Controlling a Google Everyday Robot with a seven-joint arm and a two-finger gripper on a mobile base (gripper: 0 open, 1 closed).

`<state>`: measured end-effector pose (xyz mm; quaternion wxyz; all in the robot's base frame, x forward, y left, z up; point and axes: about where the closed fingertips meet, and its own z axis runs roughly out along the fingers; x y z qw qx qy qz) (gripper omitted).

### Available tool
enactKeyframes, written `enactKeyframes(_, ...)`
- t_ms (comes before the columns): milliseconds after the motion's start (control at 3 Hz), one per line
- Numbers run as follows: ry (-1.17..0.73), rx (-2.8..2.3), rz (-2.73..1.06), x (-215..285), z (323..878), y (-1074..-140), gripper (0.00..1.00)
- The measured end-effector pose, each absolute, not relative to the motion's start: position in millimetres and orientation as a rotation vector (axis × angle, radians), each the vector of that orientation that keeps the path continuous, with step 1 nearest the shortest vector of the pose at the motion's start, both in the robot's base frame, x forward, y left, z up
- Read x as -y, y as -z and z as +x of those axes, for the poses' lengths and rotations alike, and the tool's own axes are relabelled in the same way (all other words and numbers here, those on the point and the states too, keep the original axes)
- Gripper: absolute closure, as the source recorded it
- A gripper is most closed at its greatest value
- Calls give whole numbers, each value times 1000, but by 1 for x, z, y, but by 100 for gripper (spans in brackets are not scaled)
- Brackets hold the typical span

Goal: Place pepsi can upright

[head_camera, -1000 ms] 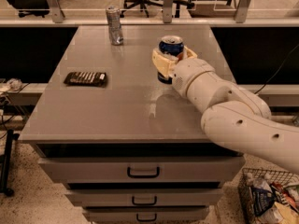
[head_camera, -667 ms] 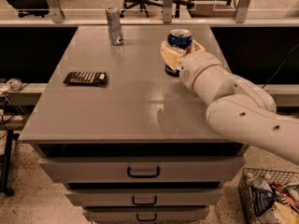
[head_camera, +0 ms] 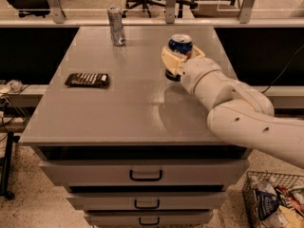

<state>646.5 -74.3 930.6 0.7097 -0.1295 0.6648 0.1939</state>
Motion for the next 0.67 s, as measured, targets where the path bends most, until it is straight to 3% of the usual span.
enactKeyframes(333,-471,-1457,-305,64,648,-922,100)
enactKeyframes(667,-485,-1435,-345,55,648,-913,83)
